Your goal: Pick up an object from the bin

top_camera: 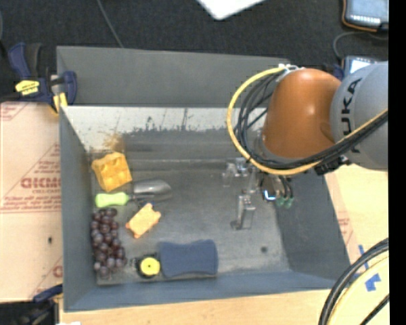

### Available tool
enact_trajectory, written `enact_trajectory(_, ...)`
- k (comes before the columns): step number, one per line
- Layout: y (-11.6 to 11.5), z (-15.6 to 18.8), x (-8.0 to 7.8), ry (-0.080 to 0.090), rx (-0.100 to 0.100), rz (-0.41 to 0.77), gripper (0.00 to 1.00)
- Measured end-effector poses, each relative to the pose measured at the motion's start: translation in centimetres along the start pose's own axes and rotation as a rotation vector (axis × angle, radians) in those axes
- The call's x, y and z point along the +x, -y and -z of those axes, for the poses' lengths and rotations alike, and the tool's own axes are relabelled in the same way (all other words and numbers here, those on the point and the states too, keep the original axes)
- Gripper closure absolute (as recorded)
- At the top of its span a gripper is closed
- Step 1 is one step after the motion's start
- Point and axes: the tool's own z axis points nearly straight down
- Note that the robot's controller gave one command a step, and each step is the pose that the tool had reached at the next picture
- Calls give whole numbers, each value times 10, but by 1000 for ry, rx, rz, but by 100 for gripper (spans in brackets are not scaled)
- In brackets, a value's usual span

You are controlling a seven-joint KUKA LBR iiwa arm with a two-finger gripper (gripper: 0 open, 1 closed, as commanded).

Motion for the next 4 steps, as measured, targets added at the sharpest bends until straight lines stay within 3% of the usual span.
enact_trajectory(2,0,4,-1,8,0,0,0)
enact_trajectory(3,-16,-34,-11,8,-1,-31,0)
enact_trajectory(4,-54,-55,-5,11,0,-198,0)
